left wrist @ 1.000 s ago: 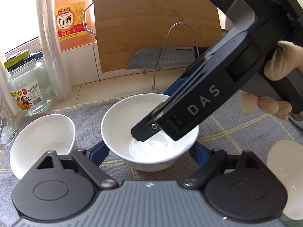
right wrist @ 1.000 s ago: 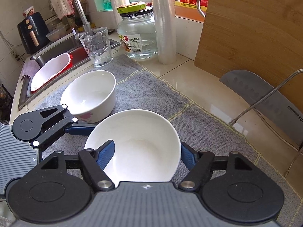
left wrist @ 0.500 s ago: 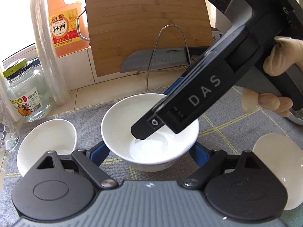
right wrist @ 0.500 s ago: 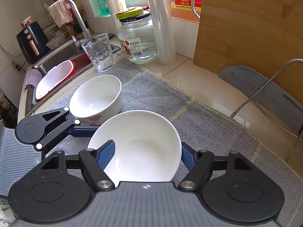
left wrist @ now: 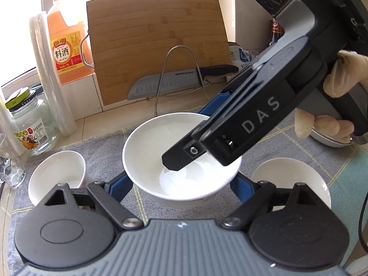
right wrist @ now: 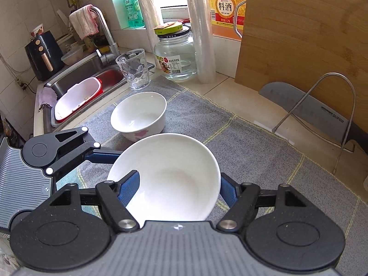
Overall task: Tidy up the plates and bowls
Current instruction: 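Lift the bowl with the right gripper and carry it over the placed bowl, then lower the held bowl into the placed bowl and open the right gripper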
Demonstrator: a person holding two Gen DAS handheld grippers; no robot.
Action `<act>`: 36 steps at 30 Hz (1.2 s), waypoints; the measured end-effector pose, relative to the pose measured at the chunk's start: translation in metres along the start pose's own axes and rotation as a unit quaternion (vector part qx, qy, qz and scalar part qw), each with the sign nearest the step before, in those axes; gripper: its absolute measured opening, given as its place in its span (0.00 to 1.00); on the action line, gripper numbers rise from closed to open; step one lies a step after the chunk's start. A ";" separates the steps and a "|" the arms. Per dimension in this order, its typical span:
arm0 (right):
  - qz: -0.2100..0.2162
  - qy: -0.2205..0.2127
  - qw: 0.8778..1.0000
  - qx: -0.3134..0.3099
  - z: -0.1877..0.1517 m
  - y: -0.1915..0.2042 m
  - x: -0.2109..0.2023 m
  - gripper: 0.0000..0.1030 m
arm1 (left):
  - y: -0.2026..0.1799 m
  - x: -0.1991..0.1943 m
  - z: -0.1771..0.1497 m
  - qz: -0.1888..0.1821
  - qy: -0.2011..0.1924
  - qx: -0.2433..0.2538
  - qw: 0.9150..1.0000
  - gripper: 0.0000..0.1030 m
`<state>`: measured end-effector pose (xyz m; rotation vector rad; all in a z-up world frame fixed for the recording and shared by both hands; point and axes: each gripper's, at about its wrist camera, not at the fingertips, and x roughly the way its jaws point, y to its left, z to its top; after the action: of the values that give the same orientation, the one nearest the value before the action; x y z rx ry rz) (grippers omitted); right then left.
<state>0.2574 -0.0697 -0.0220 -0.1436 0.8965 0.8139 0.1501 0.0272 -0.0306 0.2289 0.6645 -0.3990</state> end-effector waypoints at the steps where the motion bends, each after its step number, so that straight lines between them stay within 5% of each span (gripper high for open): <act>1: -0.001 -0.003 1.000 0.001 -0.003 0.002 -0.005 0.77 | -0.003 -0.003 0.000 -0.001 -0.001 0.003 1.000 0.88; 21: -0.050 -0.037 0.997 0.043 -0.067 0.017 -0.076 0.77 | -0.062 -0.044 -0.001 -0.061 -0.021 0.047 0.997 0.88; 36: -0.064 -0.023 0.994 0.087 -0.106 0.006 -0.084 0.77 | -0.085 -0.032 -0.009 -0.104 0.012 0.064 0.992 0.88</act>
<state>0.1553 -0.1595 -0.0258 -0.0282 0.9012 0.6144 0.0860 -0.0373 -0.0239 0.2878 0.6897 -0.6398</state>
